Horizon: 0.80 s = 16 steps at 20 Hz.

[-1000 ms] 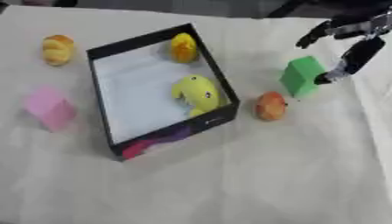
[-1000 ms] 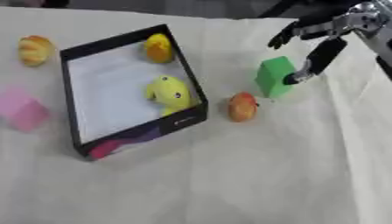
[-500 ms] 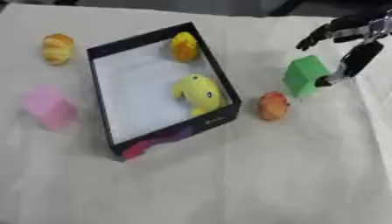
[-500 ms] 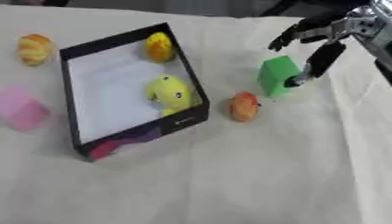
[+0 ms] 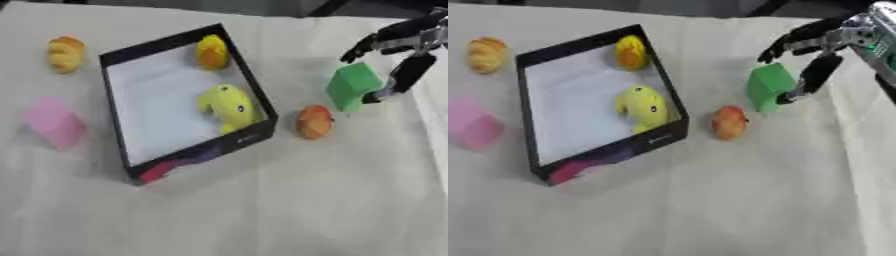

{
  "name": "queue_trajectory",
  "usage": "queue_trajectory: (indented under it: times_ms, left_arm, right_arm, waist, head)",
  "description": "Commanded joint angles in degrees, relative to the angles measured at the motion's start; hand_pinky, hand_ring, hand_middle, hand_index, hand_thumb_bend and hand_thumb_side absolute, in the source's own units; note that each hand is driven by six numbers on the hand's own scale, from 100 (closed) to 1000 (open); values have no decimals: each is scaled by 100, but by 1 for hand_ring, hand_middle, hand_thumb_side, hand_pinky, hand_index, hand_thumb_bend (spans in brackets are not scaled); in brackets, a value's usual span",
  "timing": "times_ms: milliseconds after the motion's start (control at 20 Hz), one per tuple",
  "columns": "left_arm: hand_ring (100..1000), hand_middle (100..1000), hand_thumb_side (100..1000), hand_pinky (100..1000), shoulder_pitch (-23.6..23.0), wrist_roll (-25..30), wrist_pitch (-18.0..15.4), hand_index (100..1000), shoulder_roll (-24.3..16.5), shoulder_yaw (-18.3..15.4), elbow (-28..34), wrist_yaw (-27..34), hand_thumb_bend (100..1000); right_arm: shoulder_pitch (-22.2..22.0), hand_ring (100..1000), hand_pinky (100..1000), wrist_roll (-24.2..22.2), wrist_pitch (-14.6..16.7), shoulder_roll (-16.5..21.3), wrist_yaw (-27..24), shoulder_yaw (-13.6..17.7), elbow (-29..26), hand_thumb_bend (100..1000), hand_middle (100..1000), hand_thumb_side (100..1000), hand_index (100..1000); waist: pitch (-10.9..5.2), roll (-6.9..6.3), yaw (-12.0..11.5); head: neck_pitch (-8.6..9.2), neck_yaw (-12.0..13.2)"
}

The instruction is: Pick up objects on the table and place them in the box.

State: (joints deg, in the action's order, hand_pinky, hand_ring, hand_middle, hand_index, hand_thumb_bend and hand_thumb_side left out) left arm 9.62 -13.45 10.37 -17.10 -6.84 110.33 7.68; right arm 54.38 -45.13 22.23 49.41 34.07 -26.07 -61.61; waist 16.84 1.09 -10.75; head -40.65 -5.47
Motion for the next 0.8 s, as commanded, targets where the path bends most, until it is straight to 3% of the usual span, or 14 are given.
queue_trajectory:
  times_ms: [50,150,350,400,450,500,550,600,800]
  left_arm:
    - [751,736,944,817,72,17,-7,827,-68,-18,116,-20,130]
    - [750,735,943,818,76,18,-7,827,-65,-18,118,-20,130]
    - [750,735,943,818,73,26,3,826,-51,-12,111,-14,131]
    - [749,735,943,818,71,29,6,826,-48,-12,109,-16,130]
    - [749,734,942,818,67,29,9,825,-46,-13,107,-18,130]
    - [748,734,942,819,62,28,10,825,-48,-16,106,-20,131]
    - [749,734,942,819,57,25,10,825,-51,-20,106,-20,131]
    - [749,734,941,819,53,21,10,825,-53,-23,106,-18,132]
    - [749,735,940,819,41,22,9,825,-63,-25,104,-12,132]
  right_arm:
    - [79,891,961,-28,64,29,82,133,199,450,831,438,926]
    - [95,848,936,45,-13,-50,-13,180,336,455,779,398,896]
    - [133,738,871,288,-194,-131,-262,222,431,373,638,398,793]
    - [138,624,823,397,-263,-144,-328,247,446,256,521,376,682]
    - [141,602,813,537,-357,-157,-438,283,459,233,499,368,660]
    - [146,529,781,681,-453,-160,-557,307,451,116,433,433,586]
    - [154,517,776,813,-533,-154,-667,325,421,153,419,346,575]
    - [162,499,769,919,-608,-142,-763,338,378,110,401,328,557]
    - [247,494,763,1165,-870,-50,-987,404,39,100,396,303,550]
  waist:
    - [-1,28,-24]
    - [5,29,-31]
    - [-1,41,-17]
    - [-6,42,-11]
    - [-14,43,-4]
    - [-24,45,4]
    - [-37,50,13]
    - [-49,54,23]
    - [-100,66,64]
  head:
    - [77,-27]
    - [72,-31]
    - [64,-38]
    - [60,-36]
    - [52,-32]
    - [44,-28]
    - [38,-26]
    - [35,-23]
    - [19,-4]
